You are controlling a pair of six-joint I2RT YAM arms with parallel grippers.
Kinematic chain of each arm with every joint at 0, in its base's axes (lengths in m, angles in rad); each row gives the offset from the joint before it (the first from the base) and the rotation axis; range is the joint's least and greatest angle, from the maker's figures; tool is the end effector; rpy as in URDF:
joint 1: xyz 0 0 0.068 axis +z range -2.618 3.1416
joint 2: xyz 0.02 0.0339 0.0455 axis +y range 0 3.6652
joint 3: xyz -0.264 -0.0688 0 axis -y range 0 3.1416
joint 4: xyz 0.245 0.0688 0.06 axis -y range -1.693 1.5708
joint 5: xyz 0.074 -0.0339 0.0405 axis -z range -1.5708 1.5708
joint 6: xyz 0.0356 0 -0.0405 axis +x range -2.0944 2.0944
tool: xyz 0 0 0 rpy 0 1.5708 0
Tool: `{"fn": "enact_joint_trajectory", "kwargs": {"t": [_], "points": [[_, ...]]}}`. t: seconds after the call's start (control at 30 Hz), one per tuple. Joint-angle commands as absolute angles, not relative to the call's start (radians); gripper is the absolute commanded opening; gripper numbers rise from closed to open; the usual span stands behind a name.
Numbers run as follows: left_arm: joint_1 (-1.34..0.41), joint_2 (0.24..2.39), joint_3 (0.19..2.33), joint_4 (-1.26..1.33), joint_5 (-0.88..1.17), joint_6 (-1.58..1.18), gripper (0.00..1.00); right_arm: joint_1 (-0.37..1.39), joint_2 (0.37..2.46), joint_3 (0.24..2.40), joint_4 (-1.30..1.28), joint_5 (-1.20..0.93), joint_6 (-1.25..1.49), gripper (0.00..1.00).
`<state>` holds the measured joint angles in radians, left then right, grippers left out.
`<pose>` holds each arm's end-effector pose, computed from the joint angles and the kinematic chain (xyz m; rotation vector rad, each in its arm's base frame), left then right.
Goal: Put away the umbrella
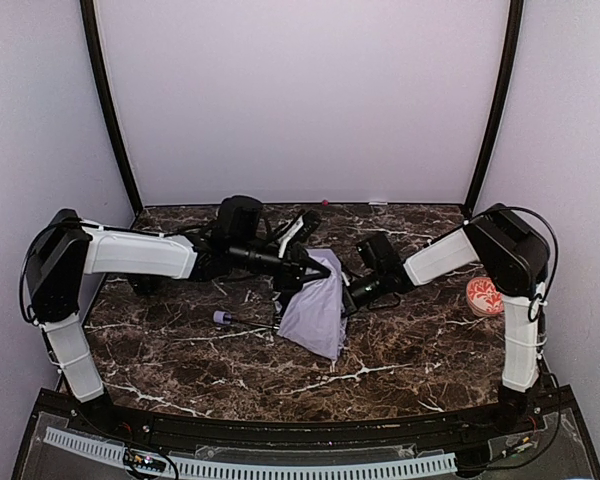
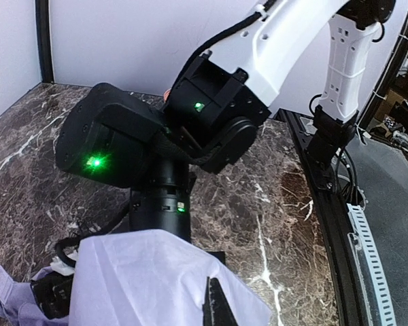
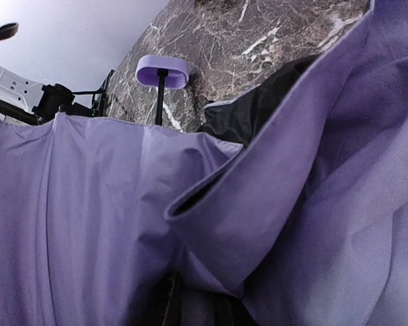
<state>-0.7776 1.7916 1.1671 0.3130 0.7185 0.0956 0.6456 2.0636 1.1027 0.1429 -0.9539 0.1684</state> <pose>0.2740 -0.3027 0.2456 1.2696 1.4961 -1.1310 0.3013 0.2633 0.1106 -1.0432 2.2156 1.5140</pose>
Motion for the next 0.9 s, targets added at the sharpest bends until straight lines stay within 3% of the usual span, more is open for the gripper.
{"fn": "enact_joint_trajectory", "kwargs": {"t": [0.0,0.2,0.53,0.7,0.87], "points": [[-0.710,1.872,1.287,0.318,0.714,0.084,0.00,0.643,2.129,1.142,-0.020,-0.898,0.034,0.18],[-0.686,2.081,1.475,0.024,0.641,0.257,0.00,0.621,2.168,1.197,-0.116,-0.822,-0.001,0.18],[-0.652,2.109,1.406,0.000,0.713,0.219,0.00,0.509,1.940,1.160,0.037,-0.663,0.224,0.28],[-0.650,2.117,1.406,0.024,0.720,0.196,0.00,0.461,1.781,1.080,0.002,-0.504,0.222,0.42],[-0.652,2.118,1.396,0.112,0.733,0.152,0.00,0.464,1.702,1.024,-0.008,-0.553,0.184,0.68]]}}
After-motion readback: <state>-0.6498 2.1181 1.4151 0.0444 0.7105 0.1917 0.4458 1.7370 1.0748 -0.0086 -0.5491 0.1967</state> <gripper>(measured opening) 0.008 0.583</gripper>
